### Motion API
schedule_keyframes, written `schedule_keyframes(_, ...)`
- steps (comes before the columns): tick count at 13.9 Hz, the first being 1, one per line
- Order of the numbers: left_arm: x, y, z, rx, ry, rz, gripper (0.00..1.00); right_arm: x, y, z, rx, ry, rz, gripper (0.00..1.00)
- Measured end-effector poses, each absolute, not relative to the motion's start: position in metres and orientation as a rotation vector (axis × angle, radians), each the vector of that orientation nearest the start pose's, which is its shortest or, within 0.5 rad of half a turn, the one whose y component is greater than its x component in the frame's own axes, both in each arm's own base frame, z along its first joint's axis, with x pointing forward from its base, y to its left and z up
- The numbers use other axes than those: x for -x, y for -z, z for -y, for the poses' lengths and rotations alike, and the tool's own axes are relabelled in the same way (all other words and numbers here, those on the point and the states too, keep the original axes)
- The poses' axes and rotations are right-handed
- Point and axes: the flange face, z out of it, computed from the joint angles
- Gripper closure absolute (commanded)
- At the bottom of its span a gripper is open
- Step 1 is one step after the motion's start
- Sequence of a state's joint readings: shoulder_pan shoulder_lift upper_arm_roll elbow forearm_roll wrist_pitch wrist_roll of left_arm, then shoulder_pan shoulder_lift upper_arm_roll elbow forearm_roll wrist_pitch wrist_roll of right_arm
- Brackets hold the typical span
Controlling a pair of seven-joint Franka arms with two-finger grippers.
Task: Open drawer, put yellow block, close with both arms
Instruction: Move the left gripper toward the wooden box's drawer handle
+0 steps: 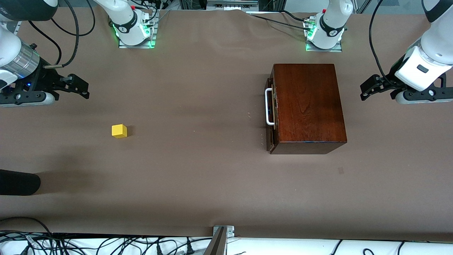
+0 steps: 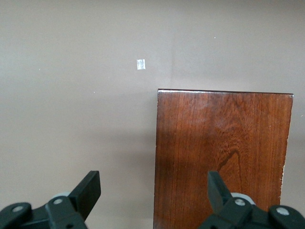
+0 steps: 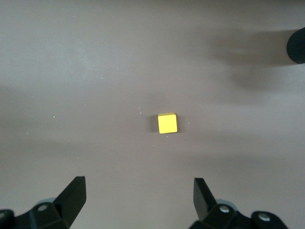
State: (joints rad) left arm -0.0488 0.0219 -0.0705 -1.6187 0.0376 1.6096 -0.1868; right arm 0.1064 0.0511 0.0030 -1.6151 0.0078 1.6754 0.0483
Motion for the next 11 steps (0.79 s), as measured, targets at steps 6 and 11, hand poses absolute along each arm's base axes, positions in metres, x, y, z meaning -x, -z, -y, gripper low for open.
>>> schedule_keyframes(6,-0.5601,-0.5920,0.0627,3.099,-0.042,0.101,0.00,-0.5742,-0.5837,-0.0625,3.132,0.013,0.091,0.00)
schedule_keyframes(11,-0.5560,-0.5876,0.0642,3.092,-0.106,0.096,0.00,-0.5742,-0.5837,-0.0624,3.132,0.013,0.091,0.00)
